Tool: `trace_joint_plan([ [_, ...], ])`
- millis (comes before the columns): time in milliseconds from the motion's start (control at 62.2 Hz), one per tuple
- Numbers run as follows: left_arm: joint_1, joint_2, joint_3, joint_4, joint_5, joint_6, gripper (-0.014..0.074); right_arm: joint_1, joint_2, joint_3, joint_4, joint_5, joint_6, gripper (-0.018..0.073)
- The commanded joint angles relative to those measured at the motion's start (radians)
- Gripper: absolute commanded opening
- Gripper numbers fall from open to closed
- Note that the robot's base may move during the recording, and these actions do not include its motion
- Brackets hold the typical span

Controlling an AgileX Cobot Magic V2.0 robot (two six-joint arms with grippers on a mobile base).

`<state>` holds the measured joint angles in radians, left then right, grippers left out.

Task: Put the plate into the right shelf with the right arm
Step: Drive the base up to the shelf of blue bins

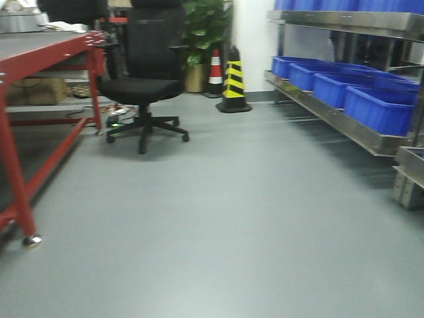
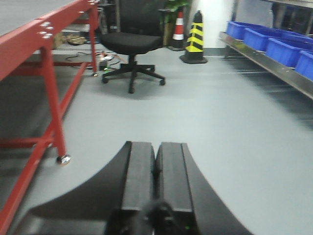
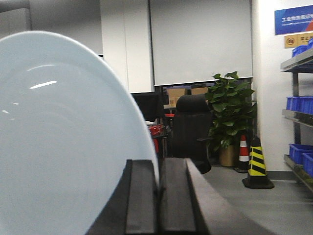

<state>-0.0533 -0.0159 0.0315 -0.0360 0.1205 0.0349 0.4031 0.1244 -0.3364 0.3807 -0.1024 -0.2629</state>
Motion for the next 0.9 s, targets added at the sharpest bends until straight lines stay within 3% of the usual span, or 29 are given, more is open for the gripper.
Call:
trace_joint_plan([
  [0,0.001,-0.006,0.01,-0.006,-0.088,-0.003,-0.0047,-0.004,0.011,-0.028,0.003,-0.086,0.003,0.0056],
  [884,0.001,-0.006,0.01,-0.006,-0.088,-0.003,-0.0047,-0.004,0.01,-0.028,0.003,-0.083,0.003,0.0056],
])
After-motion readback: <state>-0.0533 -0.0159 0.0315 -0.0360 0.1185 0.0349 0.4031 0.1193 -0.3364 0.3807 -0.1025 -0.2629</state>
